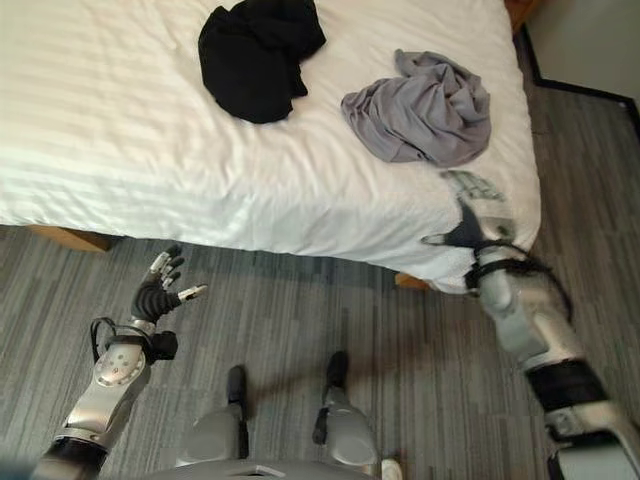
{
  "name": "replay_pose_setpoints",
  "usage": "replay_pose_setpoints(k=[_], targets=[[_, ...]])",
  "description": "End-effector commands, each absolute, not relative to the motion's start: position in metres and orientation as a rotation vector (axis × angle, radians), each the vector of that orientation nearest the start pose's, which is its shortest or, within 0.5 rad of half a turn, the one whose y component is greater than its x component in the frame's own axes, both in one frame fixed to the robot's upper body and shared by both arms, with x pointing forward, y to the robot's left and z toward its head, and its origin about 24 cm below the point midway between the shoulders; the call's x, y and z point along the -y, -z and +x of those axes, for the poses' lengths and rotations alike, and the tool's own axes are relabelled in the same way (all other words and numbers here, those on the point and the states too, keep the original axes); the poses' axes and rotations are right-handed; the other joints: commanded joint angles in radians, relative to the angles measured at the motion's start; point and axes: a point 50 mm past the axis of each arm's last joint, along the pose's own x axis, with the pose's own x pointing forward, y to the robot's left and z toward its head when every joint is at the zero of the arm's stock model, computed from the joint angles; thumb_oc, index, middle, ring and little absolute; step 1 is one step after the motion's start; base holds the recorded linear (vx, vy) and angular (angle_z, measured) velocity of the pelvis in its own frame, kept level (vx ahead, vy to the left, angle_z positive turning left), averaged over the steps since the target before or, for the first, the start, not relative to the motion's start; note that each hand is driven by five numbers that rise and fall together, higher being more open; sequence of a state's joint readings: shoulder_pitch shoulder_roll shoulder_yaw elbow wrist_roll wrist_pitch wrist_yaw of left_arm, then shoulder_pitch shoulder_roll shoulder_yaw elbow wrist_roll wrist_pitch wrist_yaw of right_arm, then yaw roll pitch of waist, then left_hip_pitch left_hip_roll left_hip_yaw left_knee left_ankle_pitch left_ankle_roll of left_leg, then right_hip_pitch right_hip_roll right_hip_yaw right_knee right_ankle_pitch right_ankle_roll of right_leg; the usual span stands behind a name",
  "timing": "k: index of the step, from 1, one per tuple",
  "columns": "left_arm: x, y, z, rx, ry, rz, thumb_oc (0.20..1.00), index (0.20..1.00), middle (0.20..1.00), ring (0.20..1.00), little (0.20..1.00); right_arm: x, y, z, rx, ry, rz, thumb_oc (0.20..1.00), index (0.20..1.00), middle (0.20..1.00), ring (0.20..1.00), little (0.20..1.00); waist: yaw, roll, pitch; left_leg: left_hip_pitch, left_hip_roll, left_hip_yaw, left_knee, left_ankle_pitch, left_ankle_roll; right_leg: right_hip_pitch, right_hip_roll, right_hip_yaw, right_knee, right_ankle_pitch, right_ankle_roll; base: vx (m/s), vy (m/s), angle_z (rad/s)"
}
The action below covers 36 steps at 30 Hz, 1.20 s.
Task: Pick up bed clothes into laundry basket.
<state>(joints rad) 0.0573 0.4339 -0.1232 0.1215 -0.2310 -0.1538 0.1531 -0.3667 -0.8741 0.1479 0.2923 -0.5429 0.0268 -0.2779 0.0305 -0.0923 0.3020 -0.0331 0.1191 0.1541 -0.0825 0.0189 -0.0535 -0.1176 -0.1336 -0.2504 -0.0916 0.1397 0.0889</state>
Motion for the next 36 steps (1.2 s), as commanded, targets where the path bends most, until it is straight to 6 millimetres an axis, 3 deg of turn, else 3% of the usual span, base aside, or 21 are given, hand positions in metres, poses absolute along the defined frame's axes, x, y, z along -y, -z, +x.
replay_pose_setpoints(k=[1, 4, 6, 7, 8, 9, 11, 13, 16, 17, 19, 20, 21, 25, 30, 36], targets=[[-0.218, -0.065, 0.256, 0.165, -0.047, 0.207, 1.000, 1.000, 1.000, 1.000, 1.000, 0.300, -0.191, 0.317, 0.322, 0.395, -1.446, 1.000, 1.000, 1.000, 1.000, 1.000, 0.024, 0.019, -0.018, 0.135, -0.015, -0.007, -0.005, -0.119, -0.049, -0.137, -0.084, 0.019, 0.023, -0.004, 0.118, 0.20, -0.139, 0.05], [-0.224, -0.061, 0.252, 0.148, -0.085, 0.188, 1.000, 1.000, 1.000, 1.000, 1.000, 0.310, -0.191, 0.322, 0.276, 0.426, -1.464, 1.000, 1.000, 1.000, 1.000, 1.000, 0.036, 0.022, -0.037, 0.174, -0.011, -0.010, -0.005, -0.135, -0.059, -0.116, -0.101, -0.009, 0.035, 0.013, 0.114, 0.34, -0.234, 0.14], [-0.226, -0.050, 0.243, 0.112, -0.142, 0.080, 1.000, 1.000, 1.000, 1.000, 1.000, 0.316, -0.194, 0.327, 0.248, 0.465, -1.496, 1.000, 1.000, 1.000, 1.000, 1.000, 0.040, 0.073, -0.064, 0.195, 0.032, -0.020, 0.014, -0.133, -0.082, -0.071, -0.094, -0.054, 0.041, -0.001, 0.097, 0.37, -0.249, 0.27], [-0.226, -0.051, 0.243, 0.113, -0.143, 0.079, 1.000, 1.000, 1.000, 1.000, 1.000, 0.316, -0.195, 0.327, 0.249, 0.464, -1.496, 1.000, 1.000, 1.000, 1.000, 1.000, 0.036, 0.071, -0.064, 0.191, 0.030, -0.023, 0.014, -0.129, -0.082, -0.073, -0.097, -0.055, 0.039, 0.002, 0.096, 0.21, -0.215, 0.43], [-0.228, -0.050, 0.240, 0.114, -0.149, 0.061, 1.000, 1.000, 1.000, 1.000, 1.000, 0.321, -0.208, 0.328, 0.264, 0.515, -1.499, 1.000, 1.000, 1.000, 1.000, 1.000, 0.048, 0.096, -0.064, 0.137, 0.058, -0.034, 0.148, -0.100, -0.108, -0.025, -0.085, -0.082, 0.014, -0.034, 0.077, 0.10, -0.175, 0.39], [-0.228, -0.050, 0.240, 0.116, -0.149, 0.061, 1.000, 1.000, 1.000, 1.000, 1.000, 0.321, -0.209, 0.328, 0.265, 0.516, -1.499, 1.000, 1.000, 1.000, 1.000, 1.000, 0.044, 0.094, -0.065, 0.130, 0.055, -0.038, 0.152, -0.098, -0.108, -0.028, -0.088, -0.085, 0.013, -0.031, 0.076, 0.14, -0.235, 0.35], [-0.224, -0.056, 0.245, 0.144, -0.129, 0.058, 1.000, 1.000, 1.000, 1.000, 1.000, 0.338, -0.242, 0.331, 0.272, 0.625, -1.534, 1.000, 1.000, 1.000, 1.000, 1.000, 0.083, 0.113, -0.027, -0.033, 0.050, -0.087, 0.401, -0.003, -0.141, 0.031, -0.086, -0.113, 0.004, -0.093, 0.038, 0.08, -0.223, 0.53], [-0.223, -0.057, 0.247, 0.147, -0.126, 0.049, 1.000, 1.000, 1.000, 1.000, 1.000, 0.345, -0.244, 0.331, 0.241, 0.648, -1.541, 1.000, 1.000, 1.000, 1.000, 1.000, 0.092, 0.112, -0.016, -0.070, 0.052, -0.091, 0.438, 0.026, -0.143, 0.047, -0.085, -0.119, 0.004, -0.111, 0.027, 0.11, -0.156, 0.36], [-0.223, -0.057, 0.245, 0.143, -0.115, 0.027, 1.000, 1.000, 1.000, 1.000, 1.000, 0.355, -0.253, 0.329, 0.206, 0.680, -1.542, 1.000, 1.000, 1.000, 1.000, 1.000, 0.110, 0.115, -0.010, -0.134, 0.036, -0.071, 0.374, -0.006, -0.120, 0.063, -0.082, -0.121, 0.004, -0.137, 0.033, 0.21, -0.016, 0.25], [-0.224, -0.054, 0.241, 0.133, -0.126, 0.023, 1.000, 1.000, 1.000, 1.000, 1.000, 0.357, -0.258, 0.331, 0.199, 0.699, -1.559, 1.000, 1.000, 1.000, 1.000, 1.000, 0.124, 0.127, -0.024, -0.134, 0.013, -0.079, 0.219, -0.008, -0.102, 0.067, -0.069, -0.105, 0.004, -0.148, 0.047, 0.29, 0.125, 0.17], [-0.226, -0.050, 0.236, 0.120, -0.139, 0.025, 1.000, 1.000, 1.000, 1.000, 1.000, 0.355, -0.263, 0.334, 0.206, 0.699, -1.571, 1.000, 1.000, 1.000, 1.000, 1.000, 0.153, 0.141, -0.031, -0.152, 0.000, -0.147, 0.067, 0.054, -0.102, 0.071, -0.042, -0.074, 0.004, -0.162, 0.052, 0.28, 0.121, 0.00], [-0.226, -0.050, 0.236, 0.120, -0.141, 0.023, 1.000, 1.000, 1.000, 1.000, 1.000, 0.355, -0.264, 0.335, 0.209, 0.698, -1.572, 1.000, 1.000, 1.000, 1.000, 1.000, 0.151, 0.142, -0.032, -0.149, 0.000, -0.146, 0.059, 0.059, -0.102, 0.070, -0.042, -0.074, 0.004, -0.163, 0.051, 0.22, 0.102, -0.43], [-0.223, -0.051, 0.237, 0.126, -0.139, 0.017, 1.000, 1.000, 1.000, 1.000, 1.000, 0.356, -0.272, 0.338, 0.212, 0.736, -1.569, 1.000, 1.000, 1.000, 1.000, 1.000, 0.175, 0.146, -0.020, -0.233, -0.005, -0.209, -0.005, 0.118, -0.124, 0.071, -0.023, -0.040, 0.004, -0.178, 0.053, 0.14, 0.067, -0.53], [-0.220, -0.039, 0.232, 0.073, -0.124, -0.006, 1.000, 1.000, 1.000, 1.000, 1.000, 0.354, -0.265, 0.344, 0.168, 0.725, -1.622, 1.000, 1.000, 1.000, 1.000, 1.000, 0.171, 0.164, -0.040, -0.228, 0.020, -0.172, -0.005, 0.118, -0.122, 0.101, -0.003, -0.020, 0.004, -0.200, 0.053, 0.19, 0.107, -0.60], [-0.218, -0.025, 0.237, -0.002, -0.097, 0.005, 1.000, 1.000, 1.000, 1.000, 1.000, 0.365, -0.244, 0.342, 0.056, 0.747, -1.627, 1.000, 1.000, 1.000, 1.000, 1.000, 0.160, 0.138, -0.043, -0.187, 0.004, -0.138, -0.005, 0.112, -0.114, 0.121, -0.030, 0.006, 0.004, -0.181, 0.055, 0.15, 0.086, 0.03], [-0.224, -0.021, 0.239, -0.019, -0.099, 0.031, 1.000, 1.000, 1.000, 1.000, 1.000, 0.384, -0.250, 0.336, -0.042, 0.804, -1.657, 1.000, 1.000, 1.000, 1.000, 1.000, 0.159, 0.131, -0.035, -0.211, -0.006, -0.112, -0.005, 0.111, -0.114, 0.062, -0.065, 0.021, 0.004, -0.149, 0.077, 0.07, 0.065, -0.01]])
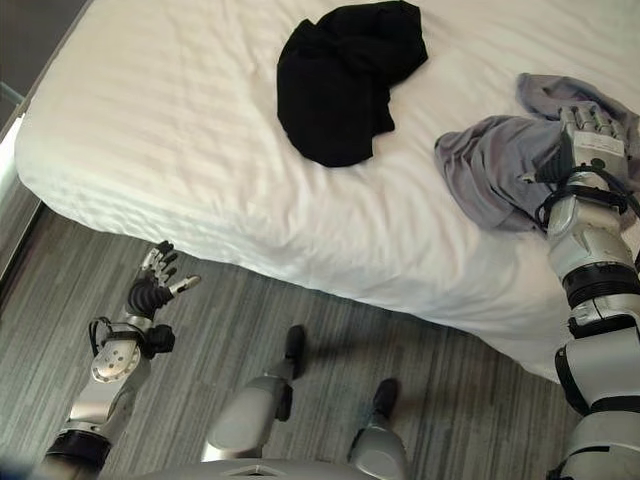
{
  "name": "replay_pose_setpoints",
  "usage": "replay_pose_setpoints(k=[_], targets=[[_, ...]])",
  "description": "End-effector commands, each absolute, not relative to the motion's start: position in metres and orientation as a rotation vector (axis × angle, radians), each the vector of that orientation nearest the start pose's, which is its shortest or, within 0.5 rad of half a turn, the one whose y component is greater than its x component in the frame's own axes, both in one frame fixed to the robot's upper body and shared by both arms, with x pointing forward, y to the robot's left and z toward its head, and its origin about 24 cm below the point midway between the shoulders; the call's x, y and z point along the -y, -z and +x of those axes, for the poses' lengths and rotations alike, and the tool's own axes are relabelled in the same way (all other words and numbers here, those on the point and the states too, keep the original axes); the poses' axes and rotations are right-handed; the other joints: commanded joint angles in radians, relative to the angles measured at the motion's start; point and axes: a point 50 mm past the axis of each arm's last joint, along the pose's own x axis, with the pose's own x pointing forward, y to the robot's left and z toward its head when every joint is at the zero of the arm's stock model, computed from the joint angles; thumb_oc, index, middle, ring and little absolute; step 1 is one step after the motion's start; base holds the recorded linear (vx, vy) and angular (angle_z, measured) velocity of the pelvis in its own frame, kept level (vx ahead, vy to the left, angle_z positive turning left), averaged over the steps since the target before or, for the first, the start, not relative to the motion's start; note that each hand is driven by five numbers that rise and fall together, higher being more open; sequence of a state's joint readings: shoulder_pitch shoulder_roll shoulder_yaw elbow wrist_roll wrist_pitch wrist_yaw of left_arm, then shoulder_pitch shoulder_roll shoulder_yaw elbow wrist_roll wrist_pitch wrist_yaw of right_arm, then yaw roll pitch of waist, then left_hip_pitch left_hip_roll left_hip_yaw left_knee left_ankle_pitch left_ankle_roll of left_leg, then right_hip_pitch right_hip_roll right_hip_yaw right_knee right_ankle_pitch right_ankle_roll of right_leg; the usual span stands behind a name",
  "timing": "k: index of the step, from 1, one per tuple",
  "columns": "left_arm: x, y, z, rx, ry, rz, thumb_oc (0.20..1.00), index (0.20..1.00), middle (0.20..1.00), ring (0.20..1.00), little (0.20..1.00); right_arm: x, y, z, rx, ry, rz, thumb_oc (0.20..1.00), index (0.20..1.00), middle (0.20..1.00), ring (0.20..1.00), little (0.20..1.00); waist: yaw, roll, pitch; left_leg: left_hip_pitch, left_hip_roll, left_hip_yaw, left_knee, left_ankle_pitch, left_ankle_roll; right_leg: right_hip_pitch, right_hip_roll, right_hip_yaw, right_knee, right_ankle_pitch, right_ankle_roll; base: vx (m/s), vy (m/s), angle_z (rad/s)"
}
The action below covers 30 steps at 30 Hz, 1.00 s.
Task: Pick up bed clothes into laundry basket.
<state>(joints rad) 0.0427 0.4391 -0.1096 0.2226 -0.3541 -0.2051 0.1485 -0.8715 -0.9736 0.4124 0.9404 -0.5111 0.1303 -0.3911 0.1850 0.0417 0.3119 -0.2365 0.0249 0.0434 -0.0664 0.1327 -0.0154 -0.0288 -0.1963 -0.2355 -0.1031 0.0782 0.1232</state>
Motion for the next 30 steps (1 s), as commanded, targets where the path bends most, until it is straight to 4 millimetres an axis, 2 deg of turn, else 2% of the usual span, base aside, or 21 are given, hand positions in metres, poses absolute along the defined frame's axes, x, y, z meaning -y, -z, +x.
replay_pose_setpoints(k=[1, 8, 13, 15, 18, 19, 20, 21, 23, 25, 26, 28, 29, 30], targets=[[-0.224, -0.022, 0.240, -0.017, -0.101, 0.030, 1.000, 1.000, 1.000, 1.000, 1.000, 0.389, -0.252, 0.334, -0.069, 0.816, -1.670, 1.000, 1.000, 1.000, 1.000, 1.000, 0.003, -0.001, -0.041, -0.016, 0.086, 0.000, -0.021, -0.001, -0.154, -0.037, -0.006, 0.008, 0.016, -0.083, 0.044, 0.03, 0.033, -0.22], [-0.222, -0.024, 0.242, -0.002, -0.091, 0.019, 1.000, 1.000, 1.000, 1.000, 1.000, 0.418, -0.267, 0.314, -0.158, 0.920, -1.654, 1.000, 1.000, 1.000, 1.000, 1.000, -0.002, 0.010, -0.010, -0.065, 0.087, -0.002, -0.021, 0.015, -0.163, -0.097, -0.008, 0.018, 0.016, -0.063, 0.052, 0.02, -0.012, -0.05], [-0.219, -0.023, 0.244, -0.002, -0.104, -0.016, 1.000, 1.000, 1.000, 1.000, 1.000, 0.439, -0.267, 0.296, -0.219, 0.978, -1.548, 1.000, 1.000, 1.000, 1.000, 1.000, 0.004, 0.016, 0.012, -0.124, 0.094, -0.006, -0.021, 0.033, -0.176, -0.161, -0.006, 0.017, 0.016, -0.051, 0.060, -0.01, -0.047, -0.05], [-0.215, -0.020, 0.246, -0.009, -0.104, -0.038, 1.000, 1.000, 1.000, 1.000, 1.000, 0.443, -0.258, 0.294, -0.230, 0.985, -1.466, 1.000, 1.000, 1.000, 1.000, 1.000, 0.004, 0.021, 0.026, -0.144, 0.098, -0.008, -0.021, 0.039, -0.182, -0.180, -0.004, 0.013, 0.016, -0.050, 0.066, -0.02, -0.043, 0.02], [-0.210, -0.016, 0.248, -0.026, -0.095, -0.057, 1.000, 1.000, 1.000, 1.000, 1.000, 0.452, -0.229, 0.287, -0.295, 0.963, -1.261, 1.000, 1.000, 1.000, 1.000, 1.000, 0.009, 0.026, 0.040, -0.159, 0.101, -0.018, -0.021, 0.040, -0.183, -0.190, 0.003, 0.009, 0.016, -0.055, 0.068, -0.01, -0.051, 0.01], [-0.210, -0.015, 0.247, -0.034, -0.091, -0.057, 1.000, 1.000, 1.000, 1.000, 1.000, 0.455, -0.216, 0.283, -0.324, 0.956, -1.189, 0.915, 0.915, 0.915, 0.915, 0.915, 0.011, 0.027, 0.044, -0.162, 0.100, -0.023, -0.021, 0.041, -0.182, -0.189, 0.005, 0.006, 0.016, -0.055, 0.069, 0.00, -0.055, 0.05], [-0.210, -0.013, 0.246, -0.044, -0.084, -0.058, 1.000, 1.000, 1.000, 1.000, 1.000, 0.457, -0.205, 0.280, -0.353, 0.951, -1.141, 0.250, 0.250, 0.250, 0.250, 0.250, 0.015, 0.027, 0.046, -0.161, 0.100, -0.027, -0.021, 0.041, -0.181, -0.188, 0.005, 0.005, 0.016, -0.056, 0.069, 0.01, -0.037, 0.10], [-0.211, -0.012, 0.245, -0.055, -0.085, -0.054, 1.000, 1.000, 1.000, 1.000, 1.000, 0.458, -0.195, 0.278, -0.370, 0.943, -1.092, 0.200, 0.200, 0.200, 0.200, 0.200, 0.016, 0.027, 0.048, -0.158, 0.099, -0.031, -0.021, 0.040, -0.177, -0.184, 0.005, 0.003, 0.016, -0.057, 0.070, 0.01, -0.024, 0.11], [-0.211, -0.008, 0.244, -0.078, -0.085, -0.059, 1.000, 1.000, 1.000, 1.000, 1.000, 0.462, -0.172, 0.267, -0.422, 0.936, -1.005, 0.200, 0.200, 0.200, 0.200, 0.200, 0.017, 0.026, 0.049, -0.149, 0.096, -0.038, -0.021, 0.033, -0.170, -0.175, 0.003, -0.006, 0.016, -0.060, 0.074, 0.01, -0.019, 0.11], [-0.208, -0.006, 0.248, -0.092, -0.074, -0.068, 1.000, 1.000, 1.000, 1.000, 1.000, 0.468, -0.157, 0.255, -0.481, 0.959, -0.965, 0.200, 0.200, 0.200, 0.200, 0.200, 0.023, 0.024, 0.044, -0.135, 0.091, -0.045, -0.021, 0.025, -0.165, -0.157, -0.002, -0.020, 0.016, -0.060, 0.077, 0.02, -0.009, 0.22], [-0.208, -0.006, 0.248, -0.092, -0.073, -0.066, 1.000, 1.000, 1.000, 1.000, 1.000, 0.469, -0.156, 0.254, -0.482, 0.959, -0.964, 0.200, 0.200, 0.200, 0.200, 0.200, 0.024, 0.023, 0.045, -0.134, 0.091, -0.046, -0.021, 0.025, -0.165, -0.156, -0.002, -0.020, 0.016, -0.060, 0.077, 0.01, 0.013, 0.29], [-0.201, -0.006, 0.253, -0.099, -0.054, -0.073, 1.000, 1.000, 1.000, 1.000, 1.000, 0.474, -0.133, 0.238, -0.544, 0.979, -0.864, 0.200, 0.200, 0.200, 0.200, 0.200, 0.028, 0.022, 0.036, -0.118, 0.086, -0.054, -0.021, 0.012, -0.159, -0.133, -0.010, -0.039, 0.016, -0.061, 0.082, 0.01, 0.027, 0.26], [-0.190, -0.009, 0.262, -0.090, -0.038, -0.100, 1.000, 1.000, 1.000, 1.000, 1.000, 0.469, -0.105, 0.230, -0.433, 1.028, -0.452, 0.200, 0.200, 0.200, 0.200, 0.200, 0.022, 0.013, 0.024, -0.095, 0.079, -0.069, -0.021, -0.008, -0.151, -0.105, -0.016, -0.058, 0.016, -0.059, 0.088, 0.00, 0.022, 0.20], [-0.188, -0.012, 0.265, -0.081, -0.027, -0.100, 1.000, 1.000, 1.000, 1.000, 1.000, 0.472, -0.094, 0.215, -0.419, 1.067, -0.355, 0.200, 0.200, 0.200, 0.200, 0.200, 0.025, 0.005, 0.021, -0.086, 0.077, -0.072, -0.021, -0.010, -0.147, -0.095, -0.018, -0.063, 0.016, -0.053, 0.090, 0.00, 0.010, 0.34]])
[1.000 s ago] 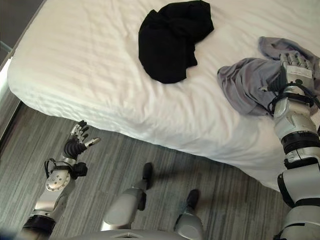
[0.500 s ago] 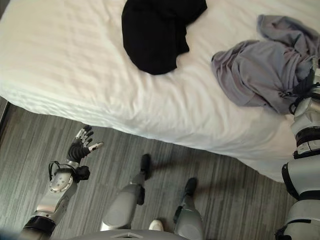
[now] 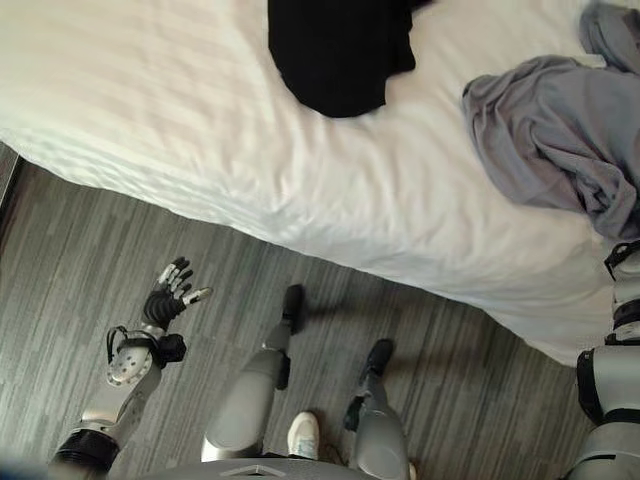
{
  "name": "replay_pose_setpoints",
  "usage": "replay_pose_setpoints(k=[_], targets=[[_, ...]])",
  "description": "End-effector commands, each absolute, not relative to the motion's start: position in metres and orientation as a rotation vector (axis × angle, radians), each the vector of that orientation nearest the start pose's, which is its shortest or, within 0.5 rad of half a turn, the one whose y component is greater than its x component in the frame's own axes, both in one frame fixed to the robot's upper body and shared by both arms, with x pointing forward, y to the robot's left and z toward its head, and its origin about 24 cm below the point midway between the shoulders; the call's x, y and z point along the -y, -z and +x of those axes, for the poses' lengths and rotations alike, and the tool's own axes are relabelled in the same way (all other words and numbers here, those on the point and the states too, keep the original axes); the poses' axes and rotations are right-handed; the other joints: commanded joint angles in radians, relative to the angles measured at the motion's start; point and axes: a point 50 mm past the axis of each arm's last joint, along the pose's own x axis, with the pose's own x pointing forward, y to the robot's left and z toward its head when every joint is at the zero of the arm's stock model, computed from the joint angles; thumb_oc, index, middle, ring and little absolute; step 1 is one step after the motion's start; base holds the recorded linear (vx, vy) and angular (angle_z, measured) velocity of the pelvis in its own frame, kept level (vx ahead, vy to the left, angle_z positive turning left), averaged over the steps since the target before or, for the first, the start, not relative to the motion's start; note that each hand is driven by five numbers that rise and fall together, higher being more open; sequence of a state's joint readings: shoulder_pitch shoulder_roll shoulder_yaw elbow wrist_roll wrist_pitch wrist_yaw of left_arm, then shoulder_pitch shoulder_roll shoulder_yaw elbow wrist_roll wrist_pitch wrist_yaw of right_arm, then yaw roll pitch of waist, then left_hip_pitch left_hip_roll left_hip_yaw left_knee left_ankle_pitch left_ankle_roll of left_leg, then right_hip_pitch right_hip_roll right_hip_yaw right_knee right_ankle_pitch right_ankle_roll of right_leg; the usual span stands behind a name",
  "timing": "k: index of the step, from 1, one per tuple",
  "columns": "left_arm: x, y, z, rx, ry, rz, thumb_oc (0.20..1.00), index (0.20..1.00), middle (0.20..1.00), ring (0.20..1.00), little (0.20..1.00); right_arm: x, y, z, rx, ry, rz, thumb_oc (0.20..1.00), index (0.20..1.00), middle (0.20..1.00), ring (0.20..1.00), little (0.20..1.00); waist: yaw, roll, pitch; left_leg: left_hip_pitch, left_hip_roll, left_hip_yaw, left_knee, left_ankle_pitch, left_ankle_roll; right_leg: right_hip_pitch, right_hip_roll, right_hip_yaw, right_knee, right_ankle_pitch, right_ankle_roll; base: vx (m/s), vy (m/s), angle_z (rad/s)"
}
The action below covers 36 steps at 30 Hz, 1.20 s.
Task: Pick up bed clothes into laundry basket.
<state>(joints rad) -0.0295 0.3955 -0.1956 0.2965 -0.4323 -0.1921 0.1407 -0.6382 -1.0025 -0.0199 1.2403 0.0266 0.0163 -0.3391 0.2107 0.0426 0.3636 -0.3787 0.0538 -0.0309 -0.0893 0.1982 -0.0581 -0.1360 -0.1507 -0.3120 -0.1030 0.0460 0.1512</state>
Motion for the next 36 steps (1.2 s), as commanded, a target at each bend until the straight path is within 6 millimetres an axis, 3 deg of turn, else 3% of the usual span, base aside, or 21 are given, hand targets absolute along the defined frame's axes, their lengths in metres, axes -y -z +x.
replay_pose_setpoints(k=[1, 3, 6, 7, 11, 14, 16, 17, 19, 23, 26, 27, 28, 33, 36], targets=[[-0.187, -0.012, 0.265, -0.082, -0.026, -0.099, 1.000, 1.000, 1.000, 1.000, 1.000, 0.473, -0.093, 0.215, -0.420, 1.068, -0.354, 0.200, 0.200, 0.200, 0.200, 0.200, 0.001, 0.004, -0.032, 0.056, 0.048, 0.002, 0.002, -0.075, -0.104, 0.012, -0.064, 0.014, 0.016, -0.021, 0.062, 0.01, 0.005, 0.39], [-0.192, -0.022, 0.268, -0.040, -0.043, -0.070, 1.000, 1.000, 1.000, 1.000, 1.000, 0.475, -0.092, 0.207, -0.371, 1.069, -0.302, 0.200, 0.200, 0.200, 0.200, 0.200, 0.000, -0.008, -0.038, 0.083, 0.045, -0.002, 0.002, -0.089, -0.096, 0.037, -0.064, 0.010, 0.016, -0.021, 0.064, 0.01, 0.034, 0.21], [-0.215, -0.050, 0.272, 0.080, -0.125, 0.049, 1.000, 1.000, 1.000, 1.000, 1.000, 0.476, -0.123, 0.206, -0.198, 1.020, -0.403, 0.200, 0.200, 0.200, 0.200, 0.200, -0.026, -0.042, -0.063, 0.142, 0.047, 0.019, 0.002, -0.117, -0.086, 0.082, -0.068, 0.013, 0.016, -0.025, 0.069, 0.04, 0.070, -0.12], [-0.215, -0.051, 0.272, 0.080, -0.125, 0.050, 1.000, 1.000, 1.000, 1.000, 1.000, 0.476, -0.122, 0.206, -0.198, 1.021, -0.402, 0.200, 0.200, 0.200, 0.200, 0.200, -0.026, -0.042, -0.063, 0.140, 0.046, 0.019, 0.002, -0.112, -0.084, 0.080, -0.069, 0.013, 0.016, -0.021, 0.069, 0.03, 0.049, -0.15], [-0.265, -0.089, 0.279, 0.193, -0.294, 0.197, 1.000, 1.000, 1.000, 1.000, 1.000, 0.437, -0.133, 0.240, -0.034, 0.831, -0.434, 0.200, 0.200, 0.200, 0.200, 0.200, -0.076, -0.060, -0.093, 0.196, 0.051, 0.068, 0.002, -0.141, -0.072, 0.098, -0.071, 0.053, 0.016, -0.020, 0.066, 0.07, 0.058, -0.22], [-0.303, -0.099, 0.274, 0.172, -0.449, 0.299, 1.000, 1.000, 1.000, 1.000, 1.000, 0.410, -0.105, 0.249, -0.094, 0.721, -0.442, 0.200, 0.200, 0.200, 0.200, 0.200, -0.115, -0.071, -0.124, 0.235, 0.052, 0.107, 0.002, -0.152, -0.057, 0.102, -0.080, 0.086, 0.016, -0.016, 0.063, 0.08, 0.068, -0.63], [-0.314, -0.105, 0.277, 0.165, -0.495, 0.319, 1.000, 1.000, 1.000, 1.000, 1.000, 0.403, -0.101, 0.253, -0.106, 0.696, -0.431, 0.200, 0.200, 0.200, 0.200, 0.200, -0.132, -0.074, -0.134, 0.258, 0.052, 0.123, 0.002, -0.162, -0.053, 0.111, -0.084, 0.096, 0.016, -0.019, 0.064, 0.08, 0.082, -0.31], [-0.328, -0.122, 0.288, 0.173, -0.544, 0.368, 1.000, 1.000, 1.000, 1.000, 1.000, 0.399, -0.090, 0.256, -0.157, 0.674, -0.417, 0.200, 0.200, 0.200, 0.200, 0.200, -0.158, -0.079, -0.150, 0.278, 0.047, 0.147, 0.002, -0.171, -0.046, 0.110, -0.097, 0.113, 0.016, -0.008, 0.070, 0.10, 0.147, -0.22], [-0.339, -0.144, 0.302, 0.189, -0.588, 0.452, 1.000, 1.000, 1.000, 1.000, 1.000, 0.398, -0.082, 0.259, -0.201, 0.660, -0.422, 0.200, 0.200, 0.200, 0.200, 0.200, -0.181, -0.081, -0.160, 0.286, 0.039, 0.171, 0.002, -0.180, -0.041, 0.100, -0.110, 0.124, 0.016, 0.008, 0.081, 0.03, 0.139, -0.45], [-0.346, -0.188, 0.335, 0.203, -0.674, 0.557, 1.000, 1.000, 1.000, 1.000, 1.000, 0.385, -0.058, 0.255, -0.233, 0.646, -0.302, 0.200, 0.200, 0.200, 0.200, 0.200, -0.249, -0.079, -0.159, 0.280, 0.018, 0.191, 0.002, -0.189, -0.029, 0.069, -0.129, 0.146, 0.016, 0.040, 0.102, 0.00, 0.122, -0.30], [-0.337, -0.236, 0.355, 0.275, -0.710, 0.775, 1.000, 1.000, 1.000, 1.000, 1.000, 0.374, -0.030, 0.238, -0.229, 0.675, -0.120, 0.200, 0.200, 0.200, 0.200, 0.200, -0.294, -0.088, -0.153, 0.269, 0.008, 0.191, 0.002, -0.195, -0.023, 0.053, -0.141, 0.159, 0.016, 0.051, 0.110, 0.04, 0.127, -0.01], [-0.329, -0.260, 0.362, 0.316, -0.729, 0.900, 1.000, 1.000, 1.000, 1.000, 1.000, 0.367, -0.010, 0.226, -0.266, 0.692, -0.061, 0.200, 0.200, 0.200, 0.200, 0.200, -0.325, -0.091, -0.147, 0.265, 0.006, 0.194, 0.002, -0.203, -0.022, 0.044, -0.144, 0.170, 0.016, 0.055, 0.111, 0.02, 0.115, -0.06], [-0.328, -0.262, 0.363, 0.319, -0.728, 0.902, 1.000, 1.000, 1.000, 1.000, 1.000, 0.367, -0.009, 0.226, -0.265, 0.694, -0.058, 0.200, 0.200, 0.200, 0.200, 0.200, -0.322, -0.094, -0.147, 0.261, 0.005, 0.195, 0.002, -0.198, -0.021, 0.039, -0.145, 0.171, 0.016, 0.059, 0.111, 0.02, 0.102, -0.05], [-0.335, -0.309, 0.364, 0.296, -0.857, 1.303, 1.000, 1.000, 1.000, 1.000, 1.000, 0.346, 0.044, 0.201, -0.420, 0.737, 0.139, 0.200, 0.200, 0.200, 0.200, 0.200, -0.385, -0.122, -0.131, 0.258, 0.023, 0.247, 0.002, -0.208, -0.024, -0.010, -0.122, 0.219, 0.016, 0.113, 0.111, 0.03, 0.091, -0.23], [-0.337, -0.317, 0.363, 0.290, -0.876, 1.383, 1.000, 1.000, 1.000, 1.000, 1.000, 0.344, 0.052, 0.196, -0.452, 0.740, 0.145, 0.200, 0.200, 0.200, 0.200, 0.200, -0.388, -0.131, -0.130, 0.256, 0.027, 0.262, 0.002, -0.204, -0.025, -0.025, -0.117, 0.230, 0.016, 0.127, 0.111, 0.04, 0.057, -0.50]])
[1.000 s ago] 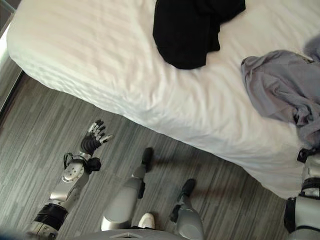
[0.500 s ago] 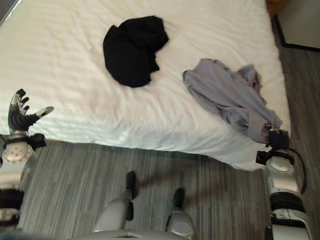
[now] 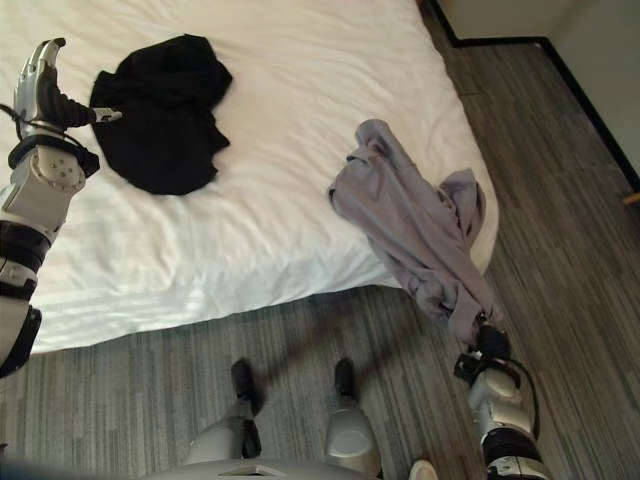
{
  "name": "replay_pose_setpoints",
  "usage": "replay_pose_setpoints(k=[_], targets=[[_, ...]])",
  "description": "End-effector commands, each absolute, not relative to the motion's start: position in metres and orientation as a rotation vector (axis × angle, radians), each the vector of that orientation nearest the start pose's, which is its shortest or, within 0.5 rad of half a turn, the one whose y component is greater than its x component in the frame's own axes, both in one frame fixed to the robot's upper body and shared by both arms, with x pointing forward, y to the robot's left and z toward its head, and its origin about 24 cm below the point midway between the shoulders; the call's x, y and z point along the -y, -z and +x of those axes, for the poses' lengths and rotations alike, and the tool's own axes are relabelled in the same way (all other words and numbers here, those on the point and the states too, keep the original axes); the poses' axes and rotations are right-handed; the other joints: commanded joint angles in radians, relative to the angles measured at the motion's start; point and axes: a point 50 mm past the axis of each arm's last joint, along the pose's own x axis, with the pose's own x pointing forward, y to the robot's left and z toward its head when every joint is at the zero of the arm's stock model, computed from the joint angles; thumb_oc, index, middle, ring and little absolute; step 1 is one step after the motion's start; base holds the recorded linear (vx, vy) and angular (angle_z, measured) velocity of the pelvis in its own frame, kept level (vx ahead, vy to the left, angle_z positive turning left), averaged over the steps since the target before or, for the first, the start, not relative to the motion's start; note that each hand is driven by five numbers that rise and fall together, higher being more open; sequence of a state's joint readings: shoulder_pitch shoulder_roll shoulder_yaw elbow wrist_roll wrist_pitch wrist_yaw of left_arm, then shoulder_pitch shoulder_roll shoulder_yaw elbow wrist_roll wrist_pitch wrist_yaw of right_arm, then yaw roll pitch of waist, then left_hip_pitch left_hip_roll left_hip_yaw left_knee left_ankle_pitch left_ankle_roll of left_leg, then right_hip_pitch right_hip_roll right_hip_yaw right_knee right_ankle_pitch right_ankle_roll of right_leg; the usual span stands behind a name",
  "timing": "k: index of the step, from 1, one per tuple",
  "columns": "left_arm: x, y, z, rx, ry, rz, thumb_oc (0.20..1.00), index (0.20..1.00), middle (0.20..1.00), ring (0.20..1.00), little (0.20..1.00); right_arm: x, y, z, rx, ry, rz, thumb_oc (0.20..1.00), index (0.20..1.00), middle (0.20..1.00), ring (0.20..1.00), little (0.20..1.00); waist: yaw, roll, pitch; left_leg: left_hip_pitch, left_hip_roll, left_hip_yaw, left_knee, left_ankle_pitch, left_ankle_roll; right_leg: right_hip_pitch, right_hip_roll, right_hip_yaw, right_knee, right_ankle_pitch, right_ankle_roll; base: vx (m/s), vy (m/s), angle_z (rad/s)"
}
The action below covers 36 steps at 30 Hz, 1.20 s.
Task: Pick up bed clothes into laundry basket.
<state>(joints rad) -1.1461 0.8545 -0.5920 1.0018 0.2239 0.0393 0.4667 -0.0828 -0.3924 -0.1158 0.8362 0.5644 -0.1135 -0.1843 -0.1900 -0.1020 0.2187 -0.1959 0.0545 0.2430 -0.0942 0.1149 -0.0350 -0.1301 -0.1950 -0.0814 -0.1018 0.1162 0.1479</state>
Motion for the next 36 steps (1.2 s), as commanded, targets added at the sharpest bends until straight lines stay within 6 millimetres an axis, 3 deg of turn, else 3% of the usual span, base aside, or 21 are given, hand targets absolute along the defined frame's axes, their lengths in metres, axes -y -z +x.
replay_pose_setpoints(k=[1, 3, 4, 5, 7, 10, 14, 17, 20, 21, 22, 23, 24, 25, 26, 29, 30, 31, 32, 35, 36], targets=[[-0.347, -0.325, 0.357, 0.237, -0.934, 1.535, 1.000, 1.000, 1.000, 1.000, 1.000, 0.343, 0.062, 0.187, -0.510, 0.747, 0.140, 0.200, 0.200, 0.200, 0.200, 0.200, -0.003, 0.003, 0.026, 0.081, 0.038, 0.013, 0.007, -0.121, -0.050, -0.047, -0.063, 0.012, 0.015, 0.080, 0.114, 0.01, 0.089, -0.47], [-0.363, -0.329, 0.348, 0.123, -1.004, 1.728, 1.000, 1.000, 1.000, 1.000, 1.000, 0.348, 0.064, 0.185, -0.507, 0.794, 0.192, 0.200, 0.200, 0.200, 0.200, 0.200, -0.017, -0.004, 0.041, 0.080, 0.053, 0.037, 0.007, -0.121, -0.053, -0.064, -0.053, 0.010, 0.015, 0.107, 0.114, 0.02, 0.094, -0.33], [-0.363, -0.330, 0.348, 0.125, -1.005, 1.729, 1.000, 1.000, 1.000, 1.000, 1.000, 0.347, 0.064, 0.185, -0.507, 0.794, 0.195, 0.200, 0.200, 0.200, 0.200, 0.200, -0.014, -0.005, 0.042, 0.080, 0.053, 0.038, 0.007, -0.122, -0.053, -0.065, -0.053, 0.011, 0.015, 0.107, 0.114, 0.01, 0.062, -0.49], [-0.368, -0.335, 0.344, 0.060, -1.031, 1.870, 1.000, 1.000, 1.000, 1.000, 1.000, 0.350, 0.063, 0.185, -0.489, 0.807, 0.217, 0.200, 0.200, 0.200, 0.200, 0.200, -0.026, -0.012, 0.050, 0.073, 0.064, 0.055, 0.007, -0.121, -0.057, -0.081, -0.049, 0.003, 0.015, 0.126, 0.114, 0.00, 0.027, -0.66], [-0.369, -0.343, 0.341, 0.048, -1.055, 1.913, 1.000, 1.000, 1.000, 1.000, 1.000, 0.353, 0.057, 0.188, -0.443, 0.811, 0.231, 0.200, 0.200, 0.200, 0.200, 0.200, -0.033, -0.022, 0.065, 0.061, 0.073, 0.066, 0.007, -0.115, -0.059, -0.097, -0.048, -0.010, 0.015, 0.133, 0.114, -0.01, 0.065, -0.41], [-0.379, -0.351, 0.333, 0.006, -1.105, 1.904, 1.000, 1.000, 1.000, 1.000, 1.000, 0.365, 0.037, 0.199, -0.352, 0.825, 0.220, 0.200, 0.200, 0.200, 0.200, 0.200, -0.033, -0.042, 0.109, 0.018, 0.083, 0.064, 0.007, -0.098, -0.063, -0.138, -0.051, -0.032, 0.015, 0.142, 0.114, -0.07, 0.071, -0.02], [-0.385, -0.354, 0.327, 0.023, -1.122, 1.818, 1.000, 1.000, 1.000, 1.000, 1.000, 0.362, 0.017, 0.210, -0.245, 0.758, 0.177, 0.200, 0.200, 0.200, 0.200, 0.200, -0.041, -0.066, 0.126, -0.070, 0.104, 0.052, 0.007, -0.066, -0.073, -0.211, -0.044, -0.056, 0.015, 0.150, 0.114, -0.08, -0.005, 0.09], [-0.399, -0.343, 0.319, -0.018, -1.143, 1.757, 1.000, 1.000, 1.000, 1.000, 1.000, 0.360, 0.003, 0.218, -0.181, 0.710, 0.119, 0.200, 0.200, 0.200, 0.200, 0.200, -0.042, -0.079, 0.133, -0.127, 0.111, 0.042, 0.007, -0.048, -0.078, -0.257, -0.042, -0.063, 0.015, 0.152, 0.114, -0.07, -0.016, 0.14], [-0.423, -0.331, 0.302, -0.144, -1.166, 1.742, 1.000, 1.000, 1.000, 1.000, 1.000, 0.354, -0.038, 0.234, -0.004, 0.617, 0.036, 0.200, 0.200, 0.200, 0.200, 0.200, -0.049, -0.096, 0.142, -0.234, 0.124, 0.033, 0.007, -0.017, -0.088, -0.353, -0.037, -0.079, 0.015, 0.155, 0.114, -0.06, -0.014, 0.02], [-0.423, -0.331, 0.302, -0.145, -1.165, 1.743, 1.000, 1.000, 1.000, 1.000, 1.000, 0.354, -0.038, 0.233, -0.005, 0.617, 0.036, 0.200, 0.200, 0.200, 0.200, 0.200, -0.047, -0.090, 0.135, -0.223, 0.129, 0.024, 0.007, -0.046, -0.096, -0.343, -0.032, -0.076, 0.015, 0.133, 0.114, -0.08, -0.002, -0.08], [-0.427, -0.324, 0.300, -0.179, -1.140, 1.727, 0.278, 0.278, 0.278, 0.278, 0.278, 0.345, -0.052, 0.236, 0.065, 0.557, 0.005, 0.200, 0.200, 0.200, 0.200, 0.200, -0.048, -0.101, 0.150, -0.275, 0.128, 0.028, 0.007, -0.008, -0.090, -0.387, -0.037, -0.093, 0.015, 0.150, 0.114, -0.05, 0.009, 0.01], [-0.426, -0.324, 0.302, -0.174, -1.127, 1.736, 0.200, 0.200, 0.200, 0.200, 0.200, 0.343, -0.052, 0.235, 0.068, 0.551, -0.013, 0.200, 0.200, 0.200, 0.200, 0.200, -0.048, -0.100, 0.152, -0.284, 0.129, 0.022, 0.007, -0.005, -0.091, -0.394, -0.037, -0.095, 0.015, 0.151, 0.114, -0.05, 0.007, 0.10], [-0.425, -0.324, 0.302, -0.175, -1.126, 1.737, 0.200, 0.200, 0.200, 0.200, 0.200, 0.343, -0.052, 0.235, 0.067, 0.551, -0.013, 0.200, 0.200, 0.200, 0.200, 0.200, -0.047, -0.095, 0.145, -0.274, 0.134, 0.014, 0.007, -0.033, -0.099, -0.385, -0.032, -0.092, 0.015, 0.129, 0.114, -0.01, -0.005, 0.09], [-0.412, -0.332, 0.312, -0.086, -1.110, 1.780, 0.200, 0.200, 0.200, 0.200, 0.200, 0.339, -0.052, 0.232, 0.072, 0.549, -0.097, 0.200, 0.200, 0.200, 0.200, 0.200, -0.037, -0.103, 0.161, -0.281, 0.131, 0.015, 0.007, -0.004, -0.092, -0.388, -0.041, -0.100, 0.015, 0.144, 0.114, -0.01, -0.003, 0.11], [-0.412, -0.332, 0.312, -0.086, -1.111, 1.781, 0.200, 0.200, 0.200, 0.200, 0.200, 0.339, -0.052, 0.232, 0.072, 0.549, -0.097, 0.200, 0.200, 0.200, 0.200, 0.200, -0.036, -0.103, 0.162, -0.280, 0.131, 0.015, 0.007, -0.004, -0.092, -0.387, -0.041, -0.100, 0.015, 0.144, 0.114, -0.10, -0.012, 0.05], [-0.377, -0.362, 0.326, 0.184, -1.128, 1.731, 0.200, 0.200, 0.200, 0.200, 0.200, 0.335, -0.045, 0.233, 0.047, 0.548, -0.134, 0.200, 0.200, 0.200, 0.200, 0.200, -0.019, -0.101, 0.166, -0.246, 0.130, 0.009, 0.007, -0.016, -0.090, -0.351, -0.049, -0.115, 0.015, 0.124, 0.114, -0.01, 0.001, 0.04], [-0.377, -0.362, 0.326, 0.184, -1.128, 1.731, 0.200, 0.200, 0.200, 0.200, 0.200, 0.335, -0.045, 0.233, 0.047, 0.548, -0.134, 0.200, 0.200, 0.200, 0.200, 0.200, -0.019, -0.101, 0.167, -0.245, 0.130, 0.009, 0.007, -0.016, -0.090, -0.350, -0.049, -0.115, 0.015, 0.124, 0.114, 0.01, -0.006, 0.08], [-0.361, -0.377, 0.328, 0.334, -1.140, 1.682, 0.200, 0.200, 0.200, 0.200, 0.200, 0.334, -0.040, 0.232, 0.033, 0.551, -0.129, 0.200, 0.200, 0.200, 0.200, 0.200, -0.008, -0.096, 0.166, -0.234, 0.128, 0.007, 0.007, -0.021, -0.090, -0.332, -0.052, -0.120, 0.015, 0.118, 0.114, 0.02, -0.008, 0.07], [-0.335, -0.399, 0.319, 0.608, -1.130, 1.596, 0.200, 0.200, 0.200, 0.200, 0.200, 0.329, -0.028, 0.229, -0.010, 0.557, -0.105, 0.200, 0.200, 0.200, 0.200, 0.200, 0.023, -0.082, 0.175, -0.196, 0.121, 0.002, 0.007, -0.035, -0.088, -0.281, -0.060, -0.132, 0.015, 0.105, 0.114, 0.02, -0.002, 0.05], [-0.321, -0.404, 0.312, 0.757, -1.103, 1.452, 0.200, 0.200, 0.200, 0.200, 0.200, 0.324, -0.014, 0.226, -0.070, 0.541, -0.082, 0.200, 0.200, 0.200, 0.200, 0.200, 0.044, -0.073, 0.173, -0.150, 0.110, 0.004, 0.007, -0.049, -0.083, -0.232, -0.071, -0.145, 0.015, 0.094, 0.114, 0.01, 0.005, 0.05], [-0.303, -0.398, 0.316, 0.854, -1.056, 1.281, 0.200, 0.200, 0.200, 0.200, 0.200, 0.292, -0.024, 0.249, -0.024, 0.485, -0.134, 0.200, 0.200, 0.200, 0.200, 0.200, 0.082, -0.057, 0.159, -0.108, 0.098, 0.001, 0.007, -0.067, -0.077, -0.188, -0.081, -0.153, 0.015, 0.084, 0.114, 0.05, 0.019, 0.05]])
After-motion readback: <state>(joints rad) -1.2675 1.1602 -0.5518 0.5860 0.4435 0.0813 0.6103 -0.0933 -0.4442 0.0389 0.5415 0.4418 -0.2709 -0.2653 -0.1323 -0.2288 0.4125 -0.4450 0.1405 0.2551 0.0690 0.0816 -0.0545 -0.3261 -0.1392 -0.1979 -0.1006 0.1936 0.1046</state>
